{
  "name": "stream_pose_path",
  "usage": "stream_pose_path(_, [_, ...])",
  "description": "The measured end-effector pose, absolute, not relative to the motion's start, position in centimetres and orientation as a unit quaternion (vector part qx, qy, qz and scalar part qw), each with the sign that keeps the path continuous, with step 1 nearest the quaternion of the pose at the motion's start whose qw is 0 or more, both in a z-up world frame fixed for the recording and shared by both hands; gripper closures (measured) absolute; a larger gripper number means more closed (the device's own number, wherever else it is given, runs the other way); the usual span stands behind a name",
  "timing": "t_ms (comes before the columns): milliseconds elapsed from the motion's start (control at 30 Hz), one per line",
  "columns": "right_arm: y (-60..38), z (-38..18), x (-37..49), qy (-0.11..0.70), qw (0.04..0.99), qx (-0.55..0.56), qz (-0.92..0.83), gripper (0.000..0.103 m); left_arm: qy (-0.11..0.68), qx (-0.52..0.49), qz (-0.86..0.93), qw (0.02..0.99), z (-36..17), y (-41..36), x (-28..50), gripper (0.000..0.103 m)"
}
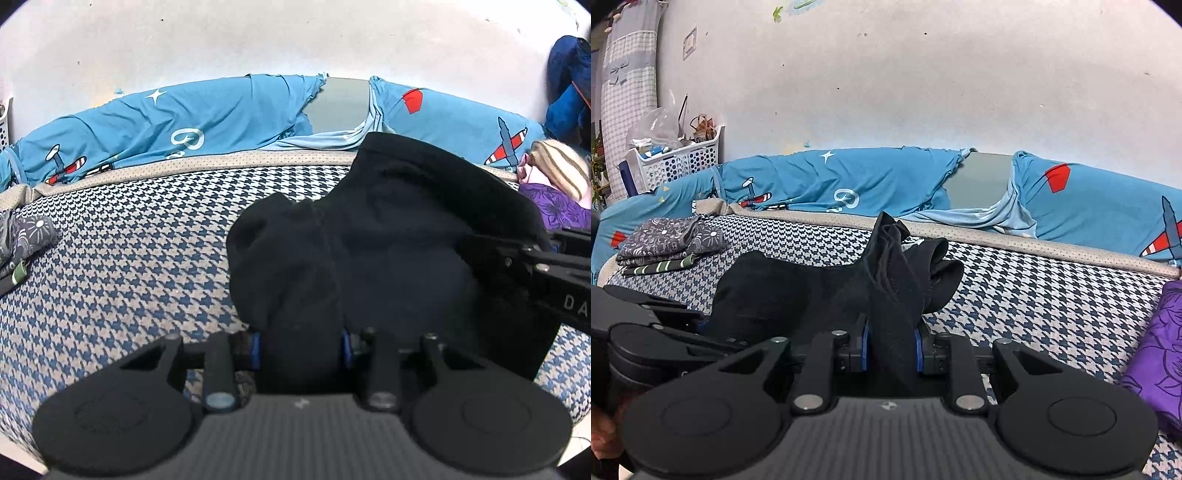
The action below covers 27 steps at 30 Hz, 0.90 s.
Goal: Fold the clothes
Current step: 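Lift the folded black shirt with both grippers and hold it up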
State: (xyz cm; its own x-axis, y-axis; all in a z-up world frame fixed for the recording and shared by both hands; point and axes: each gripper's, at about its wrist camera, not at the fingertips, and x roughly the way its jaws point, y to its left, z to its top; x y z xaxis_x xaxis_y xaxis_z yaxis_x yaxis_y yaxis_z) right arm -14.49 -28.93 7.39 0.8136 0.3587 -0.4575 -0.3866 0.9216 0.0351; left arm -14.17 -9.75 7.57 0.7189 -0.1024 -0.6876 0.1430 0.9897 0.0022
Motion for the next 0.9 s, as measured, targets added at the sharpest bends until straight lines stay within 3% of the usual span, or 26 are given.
stream_pose_path(900, [-29.31, 7.09, -14.74, 0.233, 0.952, -0.016, 0.196, 0.081, 0.368, 0.044, -0.059, 0.927, 7.76, -10.17, -14.47, 0.069])
